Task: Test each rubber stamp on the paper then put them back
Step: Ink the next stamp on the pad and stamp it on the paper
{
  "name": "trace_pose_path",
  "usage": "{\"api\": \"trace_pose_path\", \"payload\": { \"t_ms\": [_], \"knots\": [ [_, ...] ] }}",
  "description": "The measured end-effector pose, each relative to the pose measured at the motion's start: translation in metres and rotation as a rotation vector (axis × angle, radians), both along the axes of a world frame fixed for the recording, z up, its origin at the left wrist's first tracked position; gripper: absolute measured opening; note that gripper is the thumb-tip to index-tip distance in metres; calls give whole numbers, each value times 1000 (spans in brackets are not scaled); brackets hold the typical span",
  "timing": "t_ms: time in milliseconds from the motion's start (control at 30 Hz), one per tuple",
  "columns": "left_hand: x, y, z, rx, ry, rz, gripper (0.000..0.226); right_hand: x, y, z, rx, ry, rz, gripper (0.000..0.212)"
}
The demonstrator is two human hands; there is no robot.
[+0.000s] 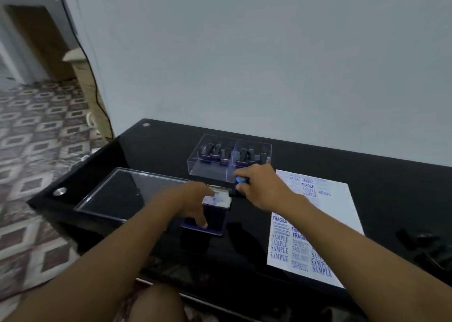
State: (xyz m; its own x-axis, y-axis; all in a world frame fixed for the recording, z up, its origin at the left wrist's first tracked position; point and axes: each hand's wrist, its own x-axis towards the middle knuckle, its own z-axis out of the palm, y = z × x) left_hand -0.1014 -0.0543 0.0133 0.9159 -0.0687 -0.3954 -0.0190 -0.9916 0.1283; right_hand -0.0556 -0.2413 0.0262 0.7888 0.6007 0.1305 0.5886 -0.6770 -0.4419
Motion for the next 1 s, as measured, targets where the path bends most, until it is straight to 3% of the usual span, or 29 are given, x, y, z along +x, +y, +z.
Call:
{"api": "trace_pose_path", "payload": {
  "t_ms": [67,267,367,467,700,1000],
  "knots": [
    [-11,26,-7,46,1,50,86,-12,30,-11,-61,40,43,34],
    [-15,42,-26,-13,-40,41,74,-19,56,-45,-83,69,90,7],
    [-12,46,-30,-43,-46,20,60,-19,59,-48,-61,42,104,26],
    [-9,47,-33,-73,-50,31,54,-23,59,-53,-119,-29,152,25],
    [-6,47,-35,-51,-59,70,75,-1,67,-53,-141,11,118,18],
    [-5,46,-39,-65,-56,94,71,-30,58,-68,-76,-70,150,25]
  ]
}}
